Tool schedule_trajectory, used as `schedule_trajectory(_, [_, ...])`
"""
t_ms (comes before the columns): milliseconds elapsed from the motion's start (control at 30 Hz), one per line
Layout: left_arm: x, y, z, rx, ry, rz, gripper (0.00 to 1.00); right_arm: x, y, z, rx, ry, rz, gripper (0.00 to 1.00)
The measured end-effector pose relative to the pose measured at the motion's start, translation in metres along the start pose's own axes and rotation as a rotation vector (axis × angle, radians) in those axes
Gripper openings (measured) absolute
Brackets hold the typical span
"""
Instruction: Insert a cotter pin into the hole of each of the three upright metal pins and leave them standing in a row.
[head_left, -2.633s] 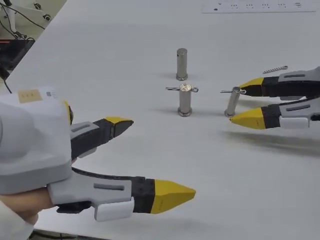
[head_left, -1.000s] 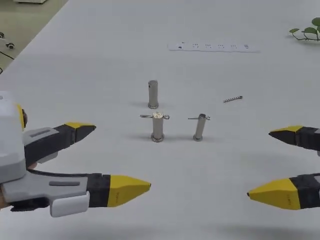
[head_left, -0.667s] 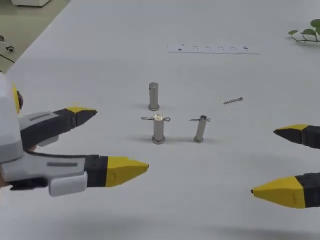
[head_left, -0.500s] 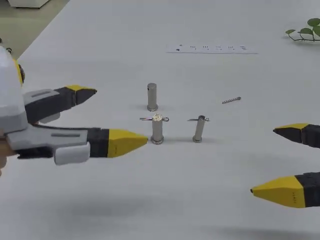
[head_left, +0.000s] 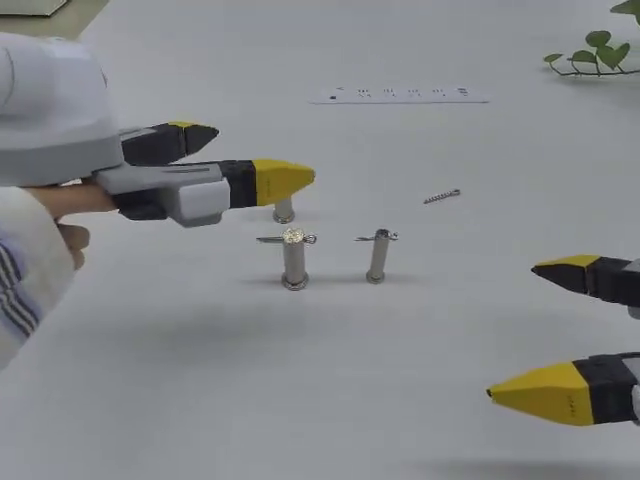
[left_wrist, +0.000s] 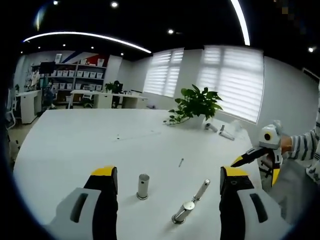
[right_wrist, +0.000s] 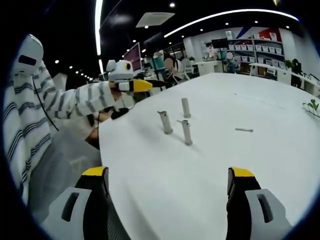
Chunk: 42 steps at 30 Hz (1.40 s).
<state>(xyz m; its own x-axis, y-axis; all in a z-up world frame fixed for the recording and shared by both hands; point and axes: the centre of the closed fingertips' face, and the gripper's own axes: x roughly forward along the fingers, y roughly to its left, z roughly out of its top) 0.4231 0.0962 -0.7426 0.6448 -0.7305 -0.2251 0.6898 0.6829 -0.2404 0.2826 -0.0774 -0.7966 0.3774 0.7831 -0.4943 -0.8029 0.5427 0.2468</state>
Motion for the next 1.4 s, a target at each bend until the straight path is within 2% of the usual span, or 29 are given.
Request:
schedule_trajectory(67, [0.004,0.005,0.002,-0.044,-0.015,0.001,0.78,0.0,0.001,-0.001,0.001,0.001,0.0,1.0])
schedule_trajectory(133, [0.009,0.012,0.001,-0.059,-0.021,0.009,0.76,0.0,0.001,-0.001,0.002,0.002,-0.001,1.0])
schedule_trajectory(200, [0.012,0.017,-0.002,-0.091,-0.026,0.009,0.74,0.001,0.001,0.0,0.001,-0.002,-0.004,1.0])
schedule_trajectory(233, [0.015,0.02,-0.006,-0.092,-0.014,0.012,0.72,0.001,0.001,0.0,-0.002,-0.004,-0.008,1.0])
schedule_trajectory(300, [0.017,0.027,-0.014,-0.028,0.024,0.03,0.68,0.001,0.001,0.001,-0.005,-0.004,-0.01,1.0])
schedule_trajectory(400, [0.023,0.032,-0.028,-0.02,0.078,0.033,0.62,0.0,0.002,0.001,-0.002,-0.007,-0.009,1.0])
schedule_trajectory(433, [0.025,0.033,-0.032,0.004,0.101,0.02,0.61,0.0,0.002,0.001,-0.002,-0.006,-0.01,1.0])
schedule_trajectory(467, [0.027,0.034,-0.033,0.003,0.097,0.022,0.6,0.0,0.001,-0.001,0.0,-0.002,-0.013,1.0])
schedule_trajectory(600, [0.036,0.036,-0.043,0.031,0.14,0.015,0.56,0.0,0.0,-0.002,0.0,0.001,-0.017,1.0])
schedule_trajectory(733, [0.045,0.04,-0.053,0.06,0.173,0.032,0.46,0.001,0.001,-0.002,0.001,0.002,-0.013,1.0])
schedule_trajectory(800, [0.047,0.047,-0.055,0.086,0.179,0.072,0.39,0.001,0.0,-0.003,0.006,0.002,-0.013,1.0])
schedule_trajectory(867, [0.05,0.047,-0.057,0.092,0.184,0.076,0.35,0.002,0.0,-0.003,0.008,0.001,-0.014,1.0])
schedule_trajectory(967, [0.054,0.048,-0.063,0.103,0.204,0.08,0.34,0.003,0.001,-0.004,0.011,0.001,-0.009,1.0])
schedule_trajectory(1033, [0.055,0.049,-0.066,0.085,0.208,0.081,0.3,0.003,0.001,-0.005,0.011,0.004,-0.006,1.0])
schedule_trajectory(1100, [0.057,0.043,-0.068,0.066,0.208,0.054,0.25,0.002,0.002,-0.005,0.011,0.002,-0.003,1.0])
schedule_trajectory(1267, [0.059,0.045,-0.073,0.095,0.224,0.062,0.21,0.002,0.002,-0.007,0.023,0.001,-0.003,0.99])
schedule_trajectory(1333, [0.06,0.046,-0.074,0.111,0.227,0.064,0.17,0.003,0.002,-0.012,0.017,0.012,-0.003,0.97])
schedule_trajectory(1400, [0.06,0.049,-0.071,0.103,0.212,0.081,0.13,0.003,0.002,-0.015,0.022,0.023,-0.003,0.97])
